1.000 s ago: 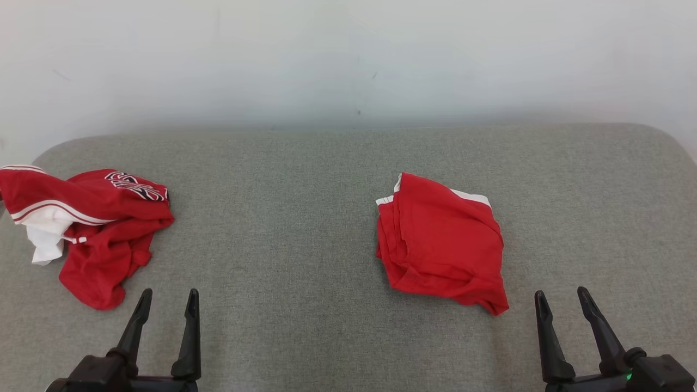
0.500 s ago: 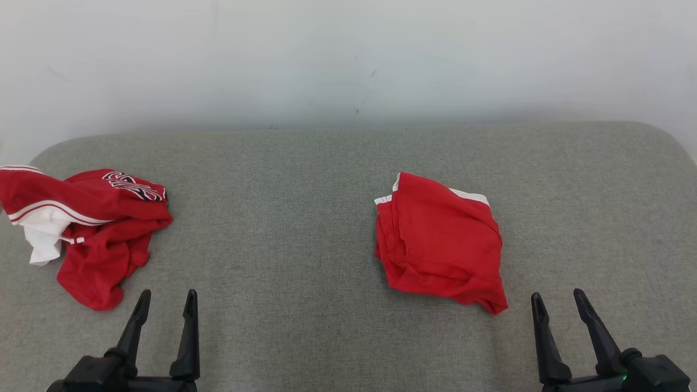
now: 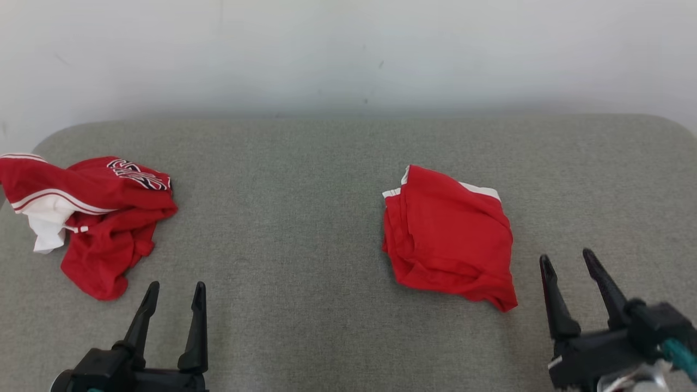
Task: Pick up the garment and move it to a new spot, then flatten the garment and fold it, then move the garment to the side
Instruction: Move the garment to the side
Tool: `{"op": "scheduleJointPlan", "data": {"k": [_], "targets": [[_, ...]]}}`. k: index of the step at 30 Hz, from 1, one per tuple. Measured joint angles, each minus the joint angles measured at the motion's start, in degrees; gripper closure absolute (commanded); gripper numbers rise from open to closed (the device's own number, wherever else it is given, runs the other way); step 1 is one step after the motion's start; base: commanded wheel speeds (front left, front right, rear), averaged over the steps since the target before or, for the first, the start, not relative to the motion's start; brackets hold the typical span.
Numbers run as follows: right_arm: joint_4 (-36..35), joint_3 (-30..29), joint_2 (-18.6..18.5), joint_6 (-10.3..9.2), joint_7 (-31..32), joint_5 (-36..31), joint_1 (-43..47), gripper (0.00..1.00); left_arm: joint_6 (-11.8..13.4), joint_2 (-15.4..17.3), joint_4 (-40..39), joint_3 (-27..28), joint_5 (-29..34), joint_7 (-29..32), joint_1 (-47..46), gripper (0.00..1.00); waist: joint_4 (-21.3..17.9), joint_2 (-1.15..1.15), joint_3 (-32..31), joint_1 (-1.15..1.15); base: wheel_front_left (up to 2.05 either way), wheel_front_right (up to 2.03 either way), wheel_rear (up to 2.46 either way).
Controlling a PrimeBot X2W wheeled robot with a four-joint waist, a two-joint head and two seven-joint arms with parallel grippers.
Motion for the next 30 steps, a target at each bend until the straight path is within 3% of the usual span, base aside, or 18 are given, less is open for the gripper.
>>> {"op": "scheduleJointPlan", "data": {"k": [5,12,21,28,29,30], "targets": [[5.1,1.3,-2.3,0.0,3.1,0.1,-7.5,0.0,0.0,-0.3,0.0,-0.8,0.0,0.0,-1.1,0.0,1.0,0.0,1.8,0.0,0.0,0.0,0.0],[17.4,3.4,-5.0,0.0,7.9,1.8,-19.5,0.0,0.0,-0.8,0.1,-2.5,-0.2,0.0,-4.2,0.0,3.3,0.0,5.6,0.01,0.0,0.0,0.0],[31.9,5.1,-5.5,0.0,9.9,4.3,-27.8,0.0,0.0,-1.4,0.6,-3.6,-0.7,0.0,-7.5,0.0,5.8,0.01,10.0,0.01,0.0,0.0,0.0],[37.8,9.0,-3.9,0.0,9.9,8.4,-29.6,0.0,0.0,-1.6,1.0,-3.3,-0.7,0.0,-7.8,0.0,6.2,0.0,11.5,0.01,0.0,0.0,0.0],[38.2,9.5,-3.5,-0.05,10.0,9.6,-29.8,0.23,0.0,-1.7,1.0,-3.3,-0.7,0.0,-7.8,0.0,6.0,0.0,11.5,0.0,0.0,0.0,0.0],[38.5,10.4,-3.3,-0.18,10.2,10.7,-30.0,0.53,0.0,-1.7,1.0,-3.2,-0.7,0.0,-7.9,0.0,5.8,0.0,11.5,0.0,0.0,0.0,0.0]]}}
